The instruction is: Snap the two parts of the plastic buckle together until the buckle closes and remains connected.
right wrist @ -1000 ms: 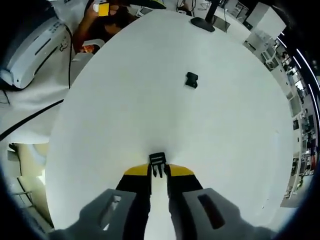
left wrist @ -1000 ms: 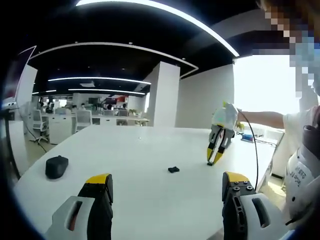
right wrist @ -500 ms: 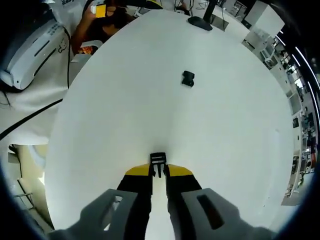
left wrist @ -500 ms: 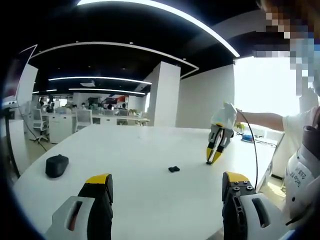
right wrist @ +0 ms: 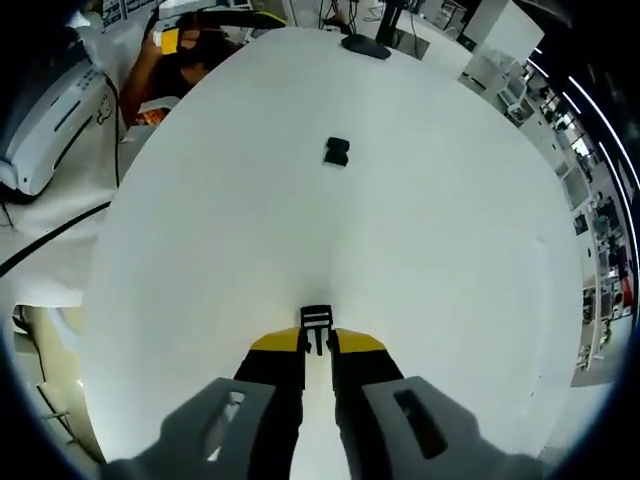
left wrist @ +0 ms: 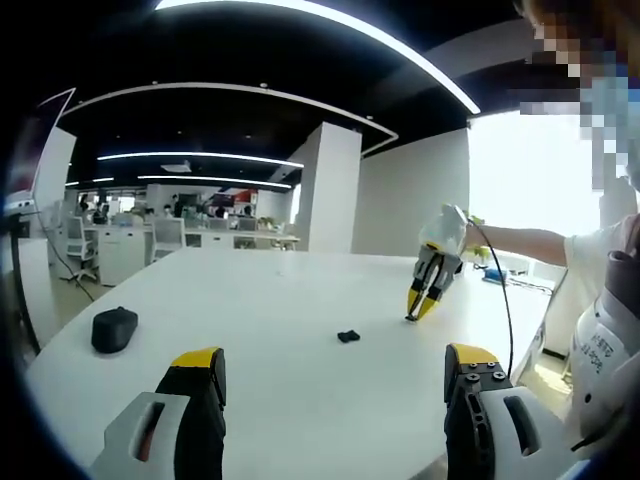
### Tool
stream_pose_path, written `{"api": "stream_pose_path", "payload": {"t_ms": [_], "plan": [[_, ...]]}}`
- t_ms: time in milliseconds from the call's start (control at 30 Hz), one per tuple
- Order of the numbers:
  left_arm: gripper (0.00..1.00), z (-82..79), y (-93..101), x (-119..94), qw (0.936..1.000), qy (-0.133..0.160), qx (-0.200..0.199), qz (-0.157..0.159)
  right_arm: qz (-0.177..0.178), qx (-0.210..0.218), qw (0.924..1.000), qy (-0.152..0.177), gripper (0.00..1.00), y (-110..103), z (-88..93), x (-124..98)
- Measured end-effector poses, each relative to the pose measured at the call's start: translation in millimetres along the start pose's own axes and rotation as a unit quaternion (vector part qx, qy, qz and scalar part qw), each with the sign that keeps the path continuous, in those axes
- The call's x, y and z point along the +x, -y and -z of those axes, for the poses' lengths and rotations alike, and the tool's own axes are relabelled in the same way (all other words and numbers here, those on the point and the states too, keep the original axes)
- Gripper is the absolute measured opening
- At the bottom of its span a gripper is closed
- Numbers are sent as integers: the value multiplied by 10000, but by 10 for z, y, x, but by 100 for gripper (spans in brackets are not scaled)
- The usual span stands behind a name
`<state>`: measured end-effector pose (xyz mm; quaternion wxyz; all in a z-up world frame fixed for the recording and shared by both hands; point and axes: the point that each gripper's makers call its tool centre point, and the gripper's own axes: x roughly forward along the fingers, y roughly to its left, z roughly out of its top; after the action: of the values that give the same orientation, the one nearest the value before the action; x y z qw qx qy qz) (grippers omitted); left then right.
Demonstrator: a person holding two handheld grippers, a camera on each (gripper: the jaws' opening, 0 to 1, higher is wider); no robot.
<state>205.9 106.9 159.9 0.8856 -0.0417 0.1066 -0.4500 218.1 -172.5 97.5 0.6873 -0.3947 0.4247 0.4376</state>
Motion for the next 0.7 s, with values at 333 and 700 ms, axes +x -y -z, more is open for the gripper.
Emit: {"api": "stream_pose_path", "payload": {"t_ms": [333,700], "plan": [[92,6,29,28,10000,-2,2,73,111,316,9990,293,9,259,-93,-11],[91,1,-33,-13,10000,30,-66,11,144,545,9975,426,9,423,-281,84]]}}
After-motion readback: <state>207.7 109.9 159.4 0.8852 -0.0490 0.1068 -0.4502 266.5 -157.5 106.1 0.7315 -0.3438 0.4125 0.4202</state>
